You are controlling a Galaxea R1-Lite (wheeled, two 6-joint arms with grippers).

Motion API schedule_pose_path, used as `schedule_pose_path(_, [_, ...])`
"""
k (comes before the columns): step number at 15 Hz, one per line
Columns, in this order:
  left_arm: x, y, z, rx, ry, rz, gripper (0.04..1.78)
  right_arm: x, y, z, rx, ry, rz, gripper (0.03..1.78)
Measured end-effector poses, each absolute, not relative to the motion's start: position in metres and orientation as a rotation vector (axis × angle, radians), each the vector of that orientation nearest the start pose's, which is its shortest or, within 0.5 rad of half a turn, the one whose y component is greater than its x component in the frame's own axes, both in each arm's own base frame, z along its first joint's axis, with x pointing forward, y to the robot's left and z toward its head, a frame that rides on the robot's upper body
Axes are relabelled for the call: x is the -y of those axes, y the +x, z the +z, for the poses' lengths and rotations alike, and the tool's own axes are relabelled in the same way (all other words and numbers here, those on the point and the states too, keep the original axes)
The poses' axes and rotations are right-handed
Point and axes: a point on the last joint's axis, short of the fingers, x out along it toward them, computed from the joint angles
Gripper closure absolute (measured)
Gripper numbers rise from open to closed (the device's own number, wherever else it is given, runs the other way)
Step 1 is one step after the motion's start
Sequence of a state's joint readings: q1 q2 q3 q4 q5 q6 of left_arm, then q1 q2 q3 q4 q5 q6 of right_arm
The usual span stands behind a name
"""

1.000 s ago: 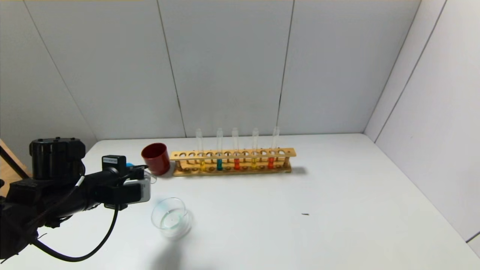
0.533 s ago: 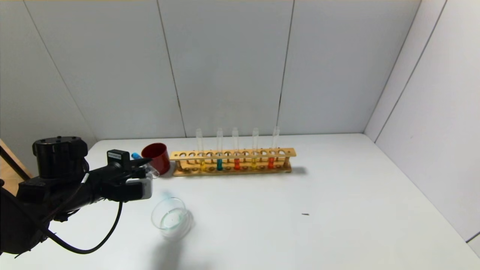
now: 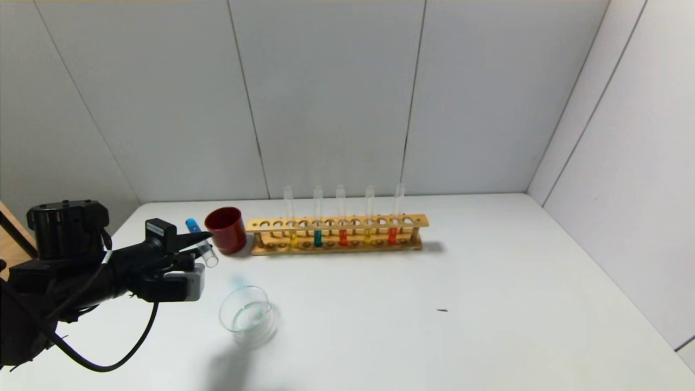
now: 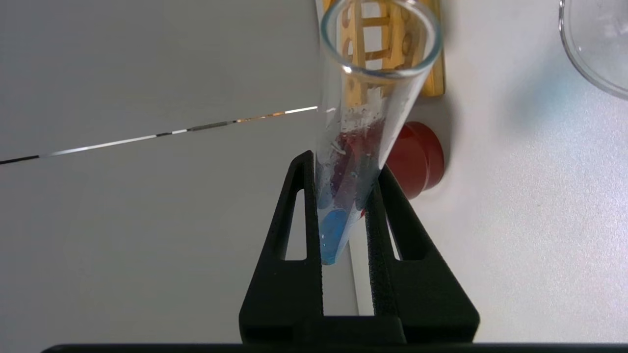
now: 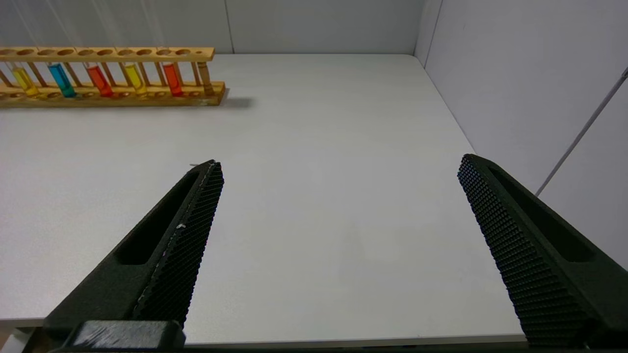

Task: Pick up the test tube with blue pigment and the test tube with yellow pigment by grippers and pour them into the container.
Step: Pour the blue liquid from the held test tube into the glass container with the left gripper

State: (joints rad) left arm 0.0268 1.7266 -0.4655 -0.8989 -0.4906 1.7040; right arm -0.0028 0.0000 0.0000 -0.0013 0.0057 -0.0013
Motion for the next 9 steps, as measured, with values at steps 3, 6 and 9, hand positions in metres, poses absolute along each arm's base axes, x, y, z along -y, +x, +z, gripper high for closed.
schedule_pose_path(3, [0.003,0.2658,0.1166,0.14,1.604,-0.643,1.51,-0.0002,-0.0228,0.0756,0.001,-0.001,0.002,0.06])
schedule_pose_path(6, [0.0038,0.2647,0.1165,0.184,1.637,-0.668,1.51,-0.0002,-0.0228,0.0756,0.001,-0.001,0.003,0.06])
schedule_pose_path(9, [0.0044,0.2641,0.1168,0.216,1.675,-0.678,1.51,-0.0002,-0.0228,0.0756,0.001,-0.001,0.002,0.06])
